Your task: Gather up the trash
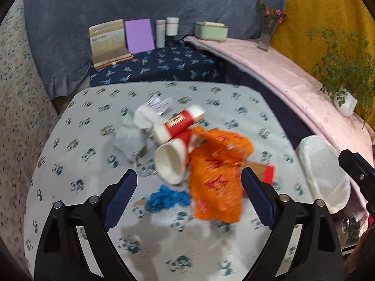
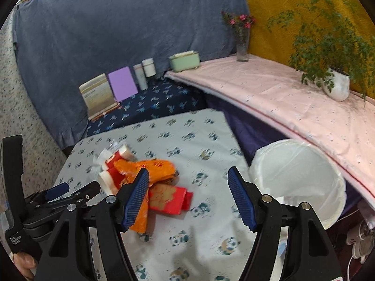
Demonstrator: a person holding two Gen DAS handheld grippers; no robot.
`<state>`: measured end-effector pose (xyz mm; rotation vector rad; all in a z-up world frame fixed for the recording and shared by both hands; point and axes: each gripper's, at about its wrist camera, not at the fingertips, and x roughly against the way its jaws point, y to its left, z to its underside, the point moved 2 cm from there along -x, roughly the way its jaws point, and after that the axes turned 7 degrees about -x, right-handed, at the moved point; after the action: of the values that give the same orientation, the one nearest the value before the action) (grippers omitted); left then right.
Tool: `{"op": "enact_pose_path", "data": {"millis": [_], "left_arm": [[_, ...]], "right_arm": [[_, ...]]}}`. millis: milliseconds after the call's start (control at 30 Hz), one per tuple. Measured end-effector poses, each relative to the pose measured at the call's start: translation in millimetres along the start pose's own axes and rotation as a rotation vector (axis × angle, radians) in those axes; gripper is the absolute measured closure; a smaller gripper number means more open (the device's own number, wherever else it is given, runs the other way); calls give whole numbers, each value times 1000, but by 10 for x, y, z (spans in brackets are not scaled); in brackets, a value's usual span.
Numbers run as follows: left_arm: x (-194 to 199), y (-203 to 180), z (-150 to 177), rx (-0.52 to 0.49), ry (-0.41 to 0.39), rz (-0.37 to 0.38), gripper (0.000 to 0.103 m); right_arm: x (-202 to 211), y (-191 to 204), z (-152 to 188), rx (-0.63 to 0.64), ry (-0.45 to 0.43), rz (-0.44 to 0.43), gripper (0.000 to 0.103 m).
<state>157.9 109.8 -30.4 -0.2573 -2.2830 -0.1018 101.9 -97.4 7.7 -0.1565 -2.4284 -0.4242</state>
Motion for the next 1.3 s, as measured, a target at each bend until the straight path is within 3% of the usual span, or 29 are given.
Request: {"op": "enact_pose_path", "data": {"millis": [333,700,900,1000,1067,1133,1300], "left_arm": [[-389,321,381,5,110,-19,17],[-852,423,506,6,187,35,18],[-972,447,549,17,221,84,34],[-970,408,533,-4,222,97,49],[-965,385,522,-10,224,110,71],[-952,365,507,-7,230,124,74],[-779,292,492,-12,198,138,79]], "right_arm": [[-523,383,501,47,143,-36,36],[-1018,456,802,32,279,-58,36],[-1226,478,878,11,329,-82,37],[-1295,522,912,15,348,-96,47],[-1322,557,926,19,361,-111,57],[-1311,604,935,33,365,-125,71],[-1184,694,891,70,331,-141,79]]}}
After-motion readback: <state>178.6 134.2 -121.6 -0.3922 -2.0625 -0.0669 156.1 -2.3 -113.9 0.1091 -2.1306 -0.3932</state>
